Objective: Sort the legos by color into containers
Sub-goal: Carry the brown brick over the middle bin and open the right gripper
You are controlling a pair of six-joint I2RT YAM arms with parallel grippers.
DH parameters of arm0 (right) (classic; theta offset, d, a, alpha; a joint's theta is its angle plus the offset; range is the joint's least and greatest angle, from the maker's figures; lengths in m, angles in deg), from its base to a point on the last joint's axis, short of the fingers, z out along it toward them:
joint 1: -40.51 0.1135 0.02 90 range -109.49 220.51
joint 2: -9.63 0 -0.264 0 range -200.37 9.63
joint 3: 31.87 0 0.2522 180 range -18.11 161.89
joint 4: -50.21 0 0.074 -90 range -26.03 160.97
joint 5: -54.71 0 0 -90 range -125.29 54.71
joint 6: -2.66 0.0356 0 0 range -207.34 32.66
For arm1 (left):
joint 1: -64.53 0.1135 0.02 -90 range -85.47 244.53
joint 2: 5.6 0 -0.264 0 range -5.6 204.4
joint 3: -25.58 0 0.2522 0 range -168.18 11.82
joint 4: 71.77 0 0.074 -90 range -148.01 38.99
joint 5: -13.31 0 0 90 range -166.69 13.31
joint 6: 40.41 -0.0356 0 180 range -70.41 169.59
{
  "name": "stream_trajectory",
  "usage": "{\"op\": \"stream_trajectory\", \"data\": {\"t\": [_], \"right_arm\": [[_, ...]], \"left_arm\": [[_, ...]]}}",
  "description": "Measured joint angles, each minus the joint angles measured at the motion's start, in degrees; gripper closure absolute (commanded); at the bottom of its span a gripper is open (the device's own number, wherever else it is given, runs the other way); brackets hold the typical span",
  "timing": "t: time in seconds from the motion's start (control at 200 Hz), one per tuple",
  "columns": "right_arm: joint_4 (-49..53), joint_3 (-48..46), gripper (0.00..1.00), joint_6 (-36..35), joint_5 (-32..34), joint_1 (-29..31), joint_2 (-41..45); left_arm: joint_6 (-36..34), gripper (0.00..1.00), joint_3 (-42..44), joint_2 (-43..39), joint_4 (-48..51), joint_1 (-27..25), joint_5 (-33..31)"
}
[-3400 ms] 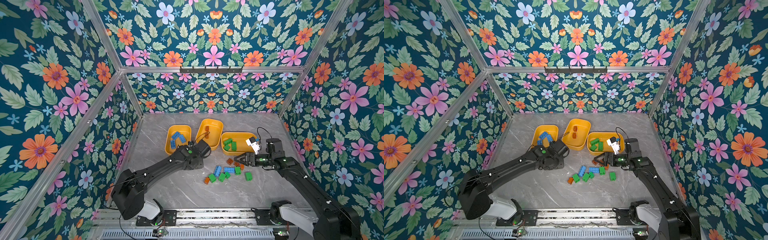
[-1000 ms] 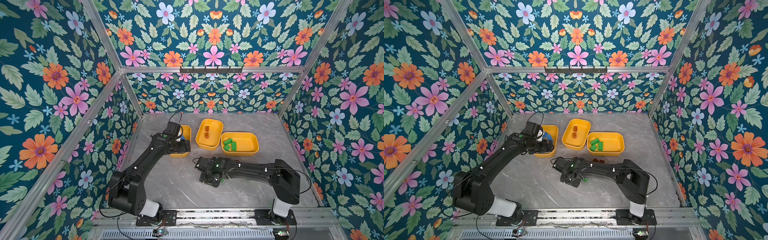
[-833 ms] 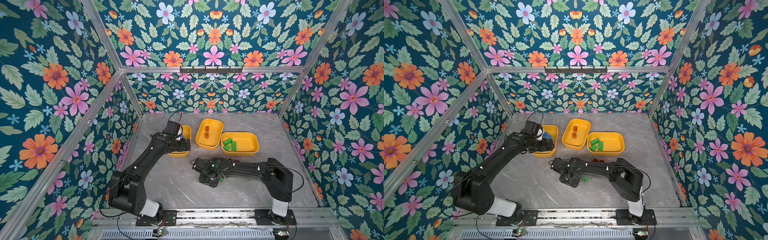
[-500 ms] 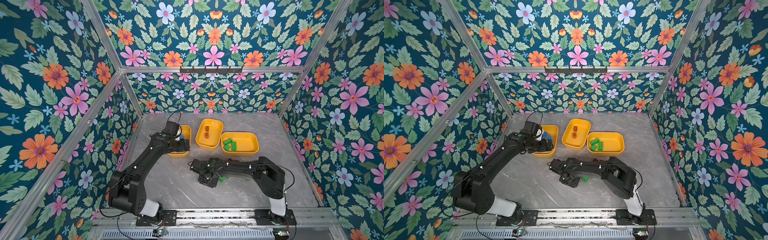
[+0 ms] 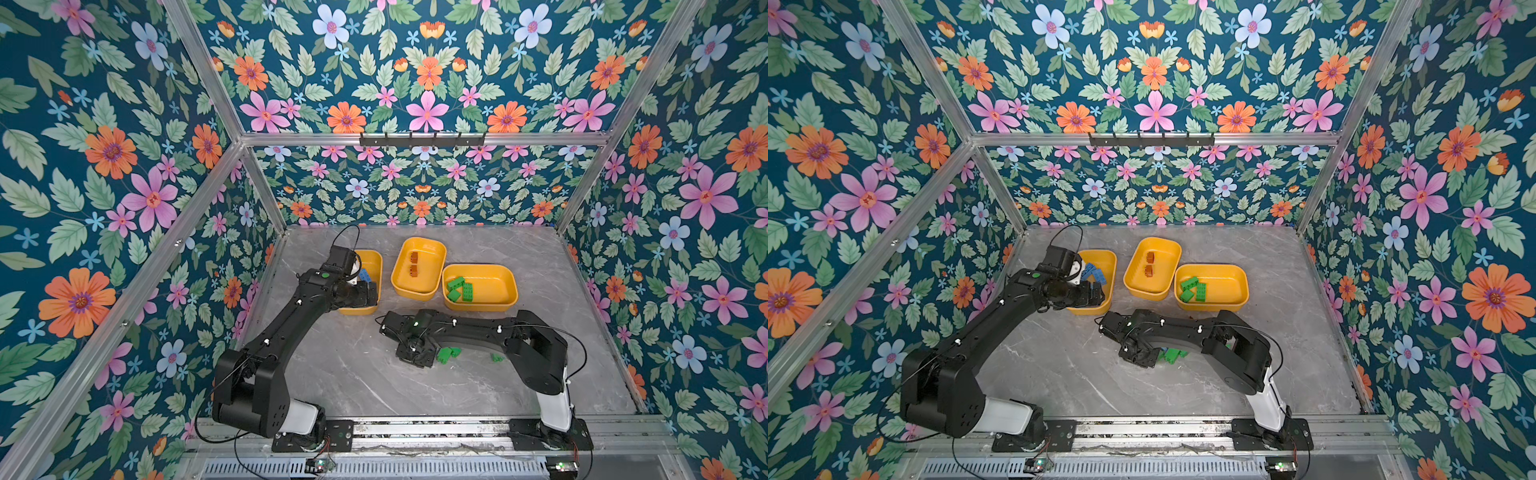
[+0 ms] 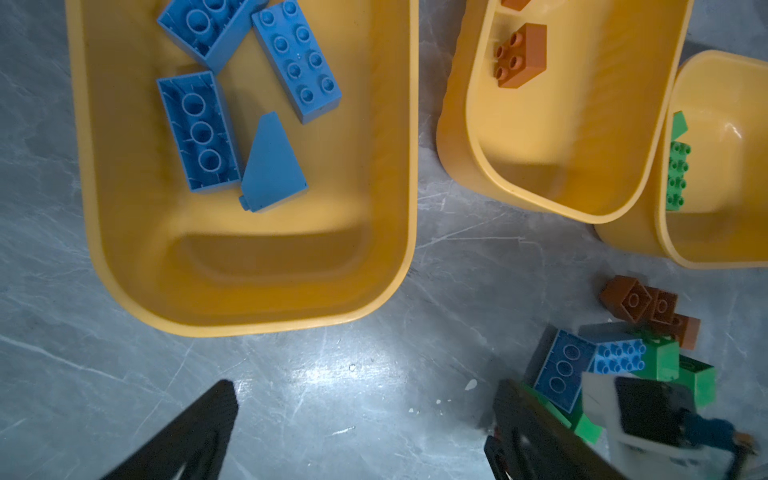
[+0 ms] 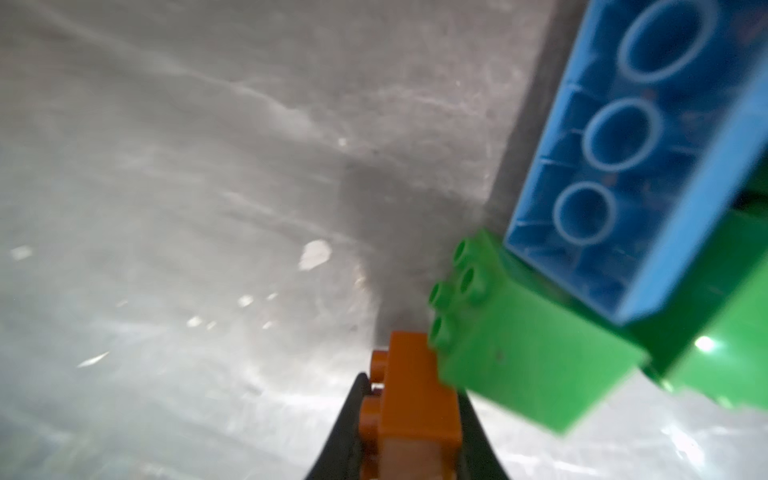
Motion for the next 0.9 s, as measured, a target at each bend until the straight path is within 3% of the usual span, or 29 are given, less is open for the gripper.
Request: {"op": "stream_trajectory", "data": {"t": [0.165, 0.39, 0.595, 0.9], "right_arm": [[2.56, 3.78, 0.87, -3.56, 1.99, -1.62, 6.71], [2.29, 6.93, 0.90, -13.73, 1.86, -12.35, 10.32], [-0.68, 16.13, 0.90, -24.37, -2.91, -22.32, 3.65], [-2.89, 30.75, 0.90, -33.79, -9.01, -27.47, -11.61]], "left_arm": [[1.31, 0.01, -1.03, -0.66, 0.33, 0.33, -0.50], [4.31, 0.01, -1.40, -1.68, 0.07, 0.48, 0.83], [8.96, 0.02, 1.64, -3.80, -2.19, 0.48, 4.02], [15.10, 0.03, 4.22, -5.42, -5.40, 0.48, 5.53]]}}
